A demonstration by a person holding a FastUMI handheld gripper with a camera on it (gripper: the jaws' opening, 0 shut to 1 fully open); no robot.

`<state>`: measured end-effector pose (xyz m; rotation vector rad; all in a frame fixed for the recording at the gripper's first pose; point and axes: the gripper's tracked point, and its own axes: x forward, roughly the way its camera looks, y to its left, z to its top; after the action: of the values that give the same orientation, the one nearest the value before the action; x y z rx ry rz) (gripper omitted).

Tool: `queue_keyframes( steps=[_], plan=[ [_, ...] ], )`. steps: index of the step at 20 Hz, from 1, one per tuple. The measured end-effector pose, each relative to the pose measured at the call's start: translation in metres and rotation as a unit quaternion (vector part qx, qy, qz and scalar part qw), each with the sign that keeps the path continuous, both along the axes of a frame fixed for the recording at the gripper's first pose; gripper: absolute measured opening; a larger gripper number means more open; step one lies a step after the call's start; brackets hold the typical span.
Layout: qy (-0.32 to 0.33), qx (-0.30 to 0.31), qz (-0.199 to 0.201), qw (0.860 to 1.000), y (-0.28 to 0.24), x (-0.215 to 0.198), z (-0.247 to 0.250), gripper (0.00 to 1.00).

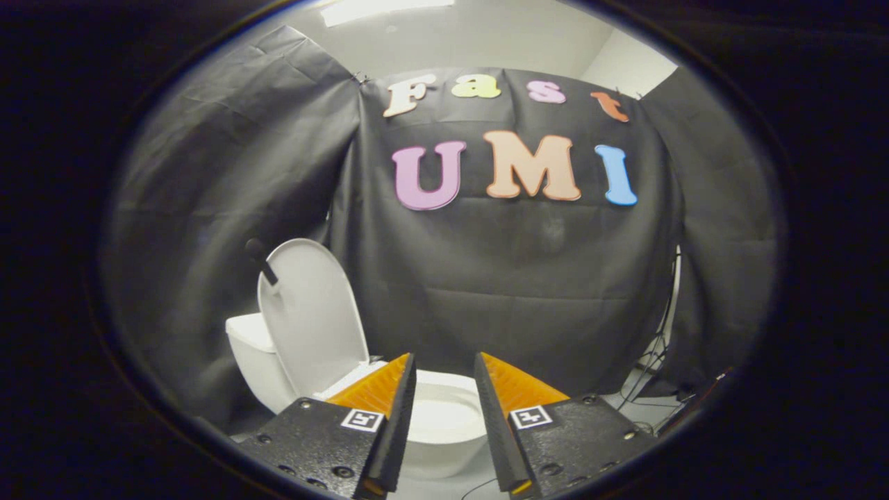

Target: Open the toilet lid.

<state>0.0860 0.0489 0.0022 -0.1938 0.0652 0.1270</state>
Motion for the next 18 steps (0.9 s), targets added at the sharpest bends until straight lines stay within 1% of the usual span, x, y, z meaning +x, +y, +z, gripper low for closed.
queue_keyframes(
  steps=[1, 2, 4, 8, 10, 12, 14, 16, 18],
  plan=[
    [0.005, 0.005, 0.008, 1.000, 0.000, 0.000, -0.003, 0.47],
    [0.008, 0.014, 0.025, 1.000, 0.003, -0.002, -0.005, 0.44],
    [0.006, 0.033, 0.050, 0.998, 0.006, -0.002, -0.009, 0.43],
    [0.007, 0.069, 0.071, 0.995, 0.005, 0.001, -0.020, 0.43],
    [0.018, 0.100, 0.095, 0.990, 0.011, 0.001, -0.026, 0.44],
    [0.033, 0.135, 0.107, 0.985, 0.014, 0.002, -0.032, 0.41],
    [0.054, 0.138, 0.092, 0.985, 0.010, 0.006, -0.044, 0.39],
    [0.059, 0.137, 0.088, 0.985, 0.009, 0.005, -0.044, 0.39],
    [0.054, 0.148, 0.072, 0.985, 0.001, 0.012, -0.038, 0.42]
  ],
)
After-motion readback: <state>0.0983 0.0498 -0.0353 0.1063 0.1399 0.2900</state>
